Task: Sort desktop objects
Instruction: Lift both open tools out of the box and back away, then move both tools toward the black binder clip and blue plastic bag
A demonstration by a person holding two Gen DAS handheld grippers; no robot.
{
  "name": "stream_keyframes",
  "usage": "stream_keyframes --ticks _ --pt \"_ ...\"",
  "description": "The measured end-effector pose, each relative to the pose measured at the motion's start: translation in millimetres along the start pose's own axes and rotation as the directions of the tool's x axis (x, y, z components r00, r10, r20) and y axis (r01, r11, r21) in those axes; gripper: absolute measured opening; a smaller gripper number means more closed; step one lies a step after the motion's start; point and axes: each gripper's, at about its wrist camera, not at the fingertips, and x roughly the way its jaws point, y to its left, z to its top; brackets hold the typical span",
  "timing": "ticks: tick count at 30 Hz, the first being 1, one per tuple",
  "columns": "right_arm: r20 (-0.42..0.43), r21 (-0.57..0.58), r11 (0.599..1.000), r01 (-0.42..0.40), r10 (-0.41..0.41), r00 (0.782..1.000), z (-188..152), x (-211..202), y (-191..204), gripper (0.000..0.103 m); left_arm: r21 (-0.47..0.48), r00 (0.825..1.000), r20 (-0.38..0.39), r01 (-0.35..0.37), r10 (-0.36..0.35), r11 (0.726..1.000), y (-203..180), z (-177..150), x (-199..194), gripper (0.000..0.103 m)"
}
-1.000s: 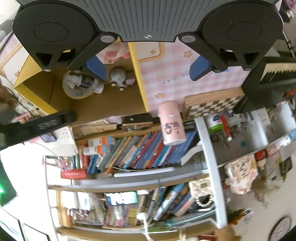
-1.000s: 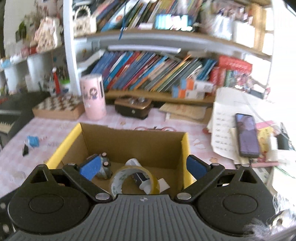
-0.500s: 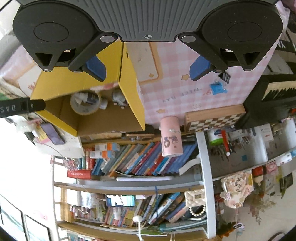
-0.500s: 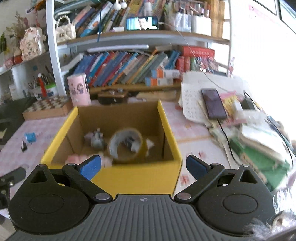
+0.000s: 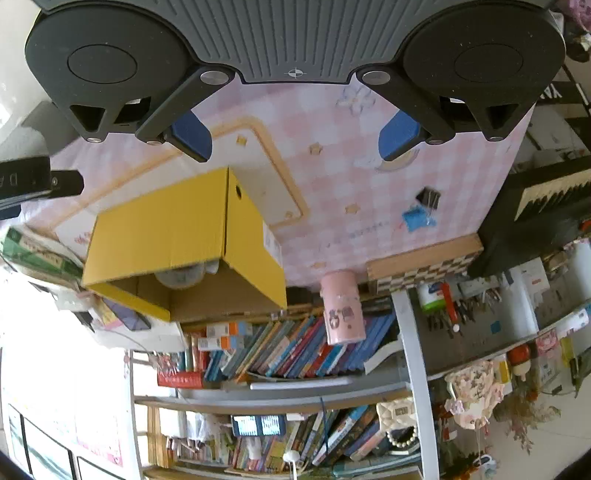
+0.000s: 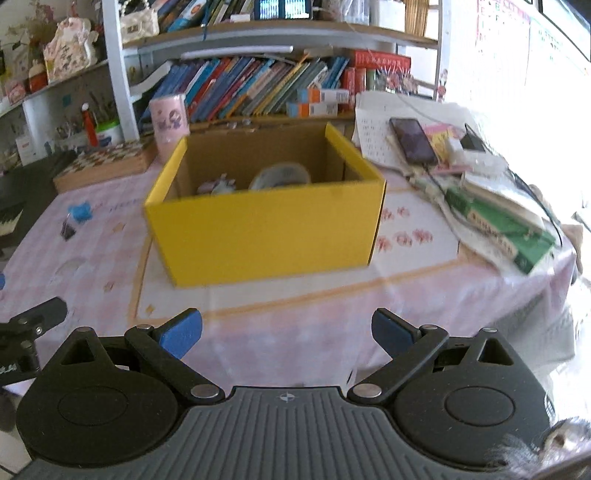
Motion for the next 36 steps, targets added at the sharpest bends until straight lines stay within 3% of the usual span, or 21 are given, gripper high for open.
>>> stream_keyframes --ticks 7,15,22,36 --pt "-0.047 0.0 1.0 -0.009 0.009 0.999 -35.5 -16.4 32.4 0.097 0.019 0.999 -0.046 0.019 -0.018 1.0 12.0 -22.0 -16.1 0.099" --pt "-0.126 -0.027 0.996 -0.084 0.08 0.989 -55.7 -20.4 60.5 0.094 0.038 0.996 -0.088 0.037 -0.033 0.999 23.8 -39.4 -27.8 0.099" --pt "-0.144 -0.057 0.988 -0.144 0.135 0.98 -59.7 -23.4 85.4 0.083 0.011 0.995 -0.098 0.01 -0.009 1.0 43.2 -49.2 -37.2 0.099" --pt "-0.144 -0.18 0.955 -0.238 0.213 0.966 -55.9 -22.2 137.0 0.077 -0.069 0.992 -0.102 -0.087 0.08 0.994 85.1 -60.7 -49.2 0.099"
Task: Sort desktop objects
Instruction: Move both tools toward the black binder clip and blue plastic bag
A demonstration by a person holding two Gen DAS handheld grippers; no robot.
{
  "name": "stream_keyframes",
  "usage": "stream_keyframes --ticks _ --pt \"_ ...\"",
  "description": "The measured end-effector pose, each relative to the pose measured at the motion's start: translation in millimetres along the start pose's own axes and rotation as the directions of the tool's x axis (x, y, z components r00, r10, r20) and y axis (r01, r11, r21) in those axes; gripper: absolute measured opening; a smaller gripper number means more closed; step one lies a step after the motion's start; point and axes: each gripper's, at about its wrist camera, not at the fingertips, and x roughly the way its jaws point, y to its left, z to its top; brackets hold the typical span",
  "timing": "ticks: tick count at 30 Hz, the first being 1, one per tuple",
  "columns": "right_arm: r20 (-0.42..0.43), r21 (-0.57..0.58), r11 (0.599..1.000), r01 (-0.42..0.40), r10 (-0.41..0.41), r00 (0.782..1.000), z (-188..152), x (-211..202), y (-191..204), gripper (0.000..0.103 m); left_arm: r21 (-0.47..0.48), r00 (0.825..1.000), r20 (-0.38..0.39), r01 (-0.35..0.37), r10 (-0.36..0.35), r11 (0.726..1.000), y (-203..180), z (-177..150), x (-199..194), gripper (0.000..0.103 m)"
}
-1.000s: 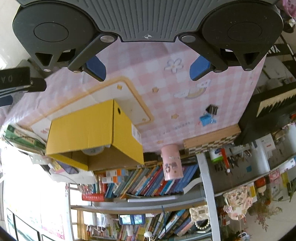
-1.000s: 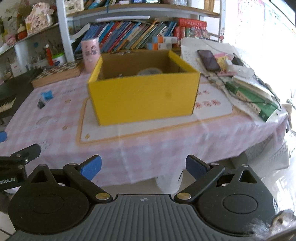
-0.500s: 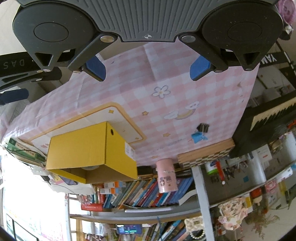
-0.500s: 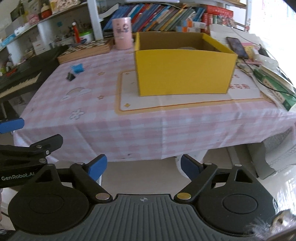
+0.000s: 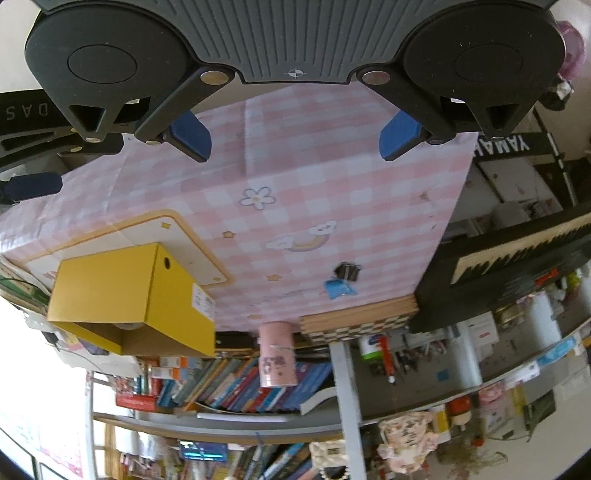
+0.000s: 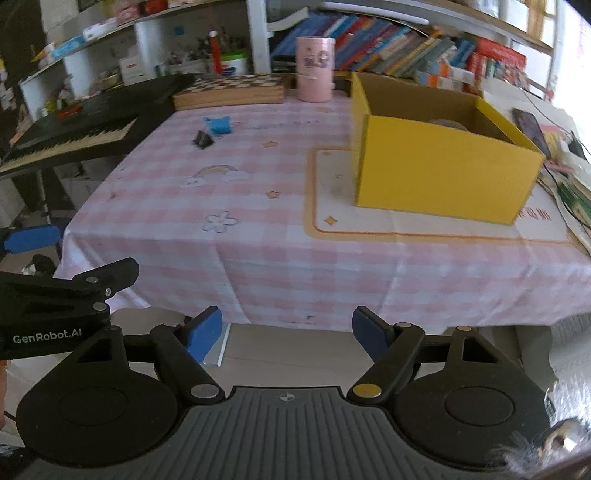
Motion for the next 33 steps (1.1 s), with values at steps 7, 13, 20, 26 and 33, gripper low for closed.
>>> stream_keyframes --ticks 7,13,20,26,33 --pt "0.008 -0.025 1.0 -0.01 0.01 1.0 5.7 3.5 10.9 0.077 -0.013 1.0 0.007 -0.014 0.014 1.0 10.8 -2.3 -2.2 0.099" --pt "0.019 -0.038 0.999 -0.015 0.015 1.0 9.3 4.7 20.6 0.074 -0.02 0.999 0.025 -0.026 0.027 0.999 19.5 -3.5 -5.7 0.099" --pt "0.034 -0.086 0.996 -0.037 0.04 0.999 16.6 7.1 40.6 0.073 -0.055 0.997 0.044 -0.059 0.061 0.997 37.1 -5.0 -11.4 0.099" --pt "0.057 -0.113 0.993 -0.041 0.048 0.997 24.0 7.2 51.3 0.073 -0.067 0.995 0.062 -0.074 0.078 0.995 46.8 -2.4 -12.3 0.099" --pt "0.065 -0.123 0.991 -0.046 0.055 0.996 29.9 9.6 55.3 0.072 -0.076 0.994 0.067 -0.081 0.086 0.994 54.4 0.1 -9.1 0.099"
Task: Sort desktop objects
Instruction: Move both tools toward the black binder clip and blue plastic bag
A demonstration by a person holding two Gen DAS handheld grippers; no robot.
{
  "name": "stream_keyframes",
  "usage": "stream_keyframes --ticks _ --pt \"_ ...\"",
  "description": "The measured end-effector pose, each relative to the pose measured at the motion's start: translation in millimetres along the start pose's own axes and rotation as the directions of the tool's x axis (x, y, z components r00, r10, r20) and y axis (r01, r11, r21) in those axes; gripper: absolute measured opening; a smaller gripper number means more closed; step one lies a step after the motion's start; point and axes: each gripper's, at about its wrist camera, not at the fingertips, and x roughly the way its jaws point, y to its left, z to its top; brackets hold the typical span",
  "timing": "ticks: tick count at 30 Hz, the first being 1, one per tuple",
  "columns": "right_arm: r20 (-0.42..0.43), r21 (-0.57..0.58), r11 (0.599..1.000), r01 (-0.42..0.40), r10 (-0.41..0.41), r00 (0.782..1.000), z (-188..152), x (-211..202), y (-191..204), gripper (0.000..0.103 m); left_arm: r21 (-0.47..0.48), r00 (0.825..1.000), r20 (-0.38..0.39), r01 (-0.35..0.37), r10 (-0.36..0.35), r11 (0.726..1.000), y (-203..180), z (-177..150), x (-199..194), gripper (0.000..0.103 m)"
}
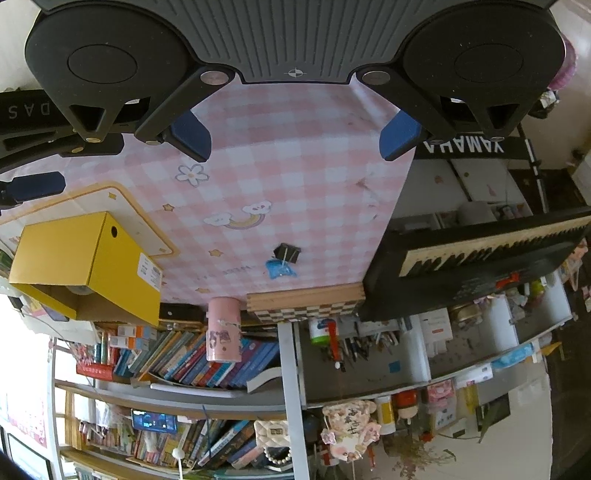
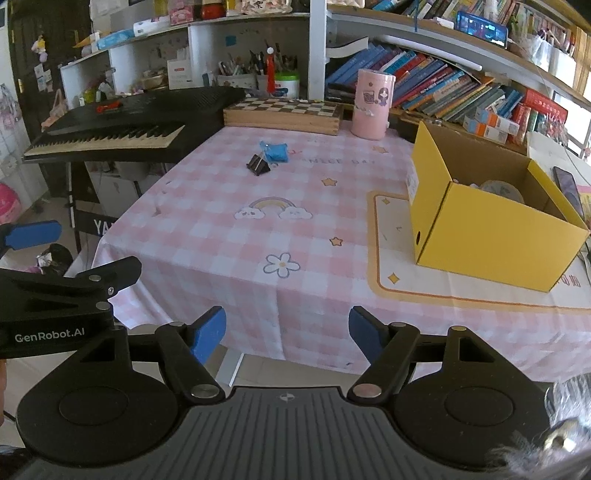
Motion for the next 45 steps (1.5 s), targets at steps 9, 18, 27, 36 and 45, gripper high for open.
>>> stream_keyframes --ticks 9,18,27,36,45 --pt "-0.003 -0.006 1.0 -0.015 0.015 1.0 10.5 15.7 -2.6 0.072 -0.001 1.0 -0.003 -0.018 0.018 1.0 2.0 5.2 13.1 0.099" --pt "-0.012 -0.015 0.999 -0.029 0.029 0.999 34.6 46.7 -14.1 0.072 -0.01 0.999 -0.024 -0.031 0.031 0.999 2.6 22.8 46.3 0.099" --pt "-0.01 -0.006 0.999 -0.049 0.049 0.999 74.5 83.9 -32.5 0.071 -0.022 0.998 -0.037 -0.056 0.055 0.998 4.0 52.7 86.9 0.099" --pt "-0.015 -0.033 0.996 -0.088 0.088 0.996 111.1 117.6 -45.6 0.072 -0.052 0.994 -0.067 -0.093 0.09 0.994 5.9 74.9 119.2 0.099" --pt "-0.018 0.01 0.994 -0.11 0.11 0.994 142.1 149.2 -66.6 0.072 -0.054 0.989 -0.086 -0.128 0.123 0.99 2.1 92.5 149.8 0.099"
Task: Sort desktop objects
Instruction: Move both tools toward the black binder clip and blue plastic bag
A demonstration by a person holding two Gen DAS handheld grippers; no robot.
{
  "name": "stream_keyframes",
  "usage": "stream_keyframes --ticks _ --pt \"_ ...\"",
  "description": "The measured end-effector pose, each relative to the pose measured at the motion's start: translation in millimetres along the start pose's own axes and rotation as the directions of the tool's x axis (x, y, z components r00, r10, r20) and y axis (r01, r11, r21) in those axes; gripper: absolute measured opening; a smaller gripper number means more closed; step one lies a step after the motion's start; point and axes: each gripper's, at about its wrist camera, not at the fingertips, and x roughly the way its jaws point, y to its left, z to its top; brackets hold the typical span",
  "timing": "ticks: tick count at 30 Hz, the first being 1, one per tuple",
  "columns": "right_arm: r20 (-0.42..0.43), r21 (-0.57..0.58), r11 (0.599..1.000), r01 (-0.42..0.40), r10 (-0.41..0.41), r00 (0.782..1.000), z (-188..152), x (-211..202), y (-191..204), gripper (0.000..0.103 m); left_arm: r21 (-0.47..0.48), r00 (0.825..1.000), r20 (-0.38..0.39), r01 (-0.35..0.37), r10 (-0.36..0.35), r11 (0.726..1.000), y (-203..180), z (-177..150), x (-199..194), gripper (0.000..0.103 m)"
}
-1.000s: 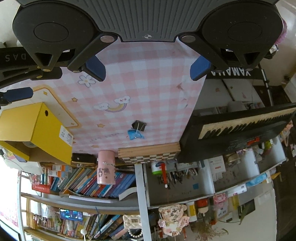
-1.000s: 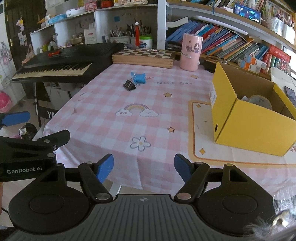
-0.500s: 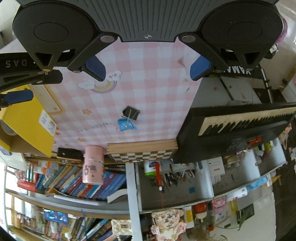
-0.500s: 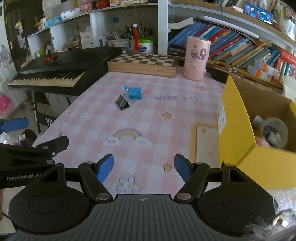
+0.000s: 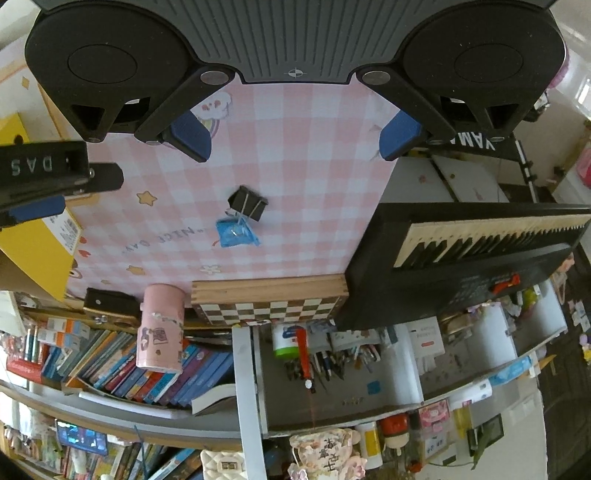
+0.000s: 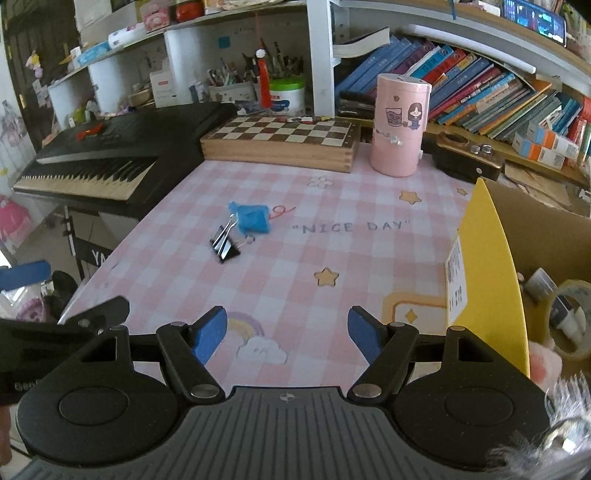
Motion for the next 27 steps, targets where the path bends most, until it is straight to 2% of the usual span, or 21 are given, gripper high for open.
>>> stream_keyframes --ticks 15,22,27 --pt "0.027 -0.017 1.0 -0.024 0.024 0.999 51.4 44.7 -18.7 0.072 -0.008 0.999 -0.035 -0.007 0.007 1.0 -21.2 22.6 56.9 0.099" --pt "0.023 -0.031 0.999 -0.032 0.033 0.999 67.5 64.6 -21.0 0.072 0.02 0.999 -0.038 -0.016 0.016 1.0 -31.2 32.3 85.4 0.098" --pt "0.019 -0.045 0.998 -0.039 0.04 0.999 74.2 76.6 -18.6 0.072 0.035 0.999 -0.033 0.01 -0.009 0.999 -40.5 35.3 100.8 0.098"
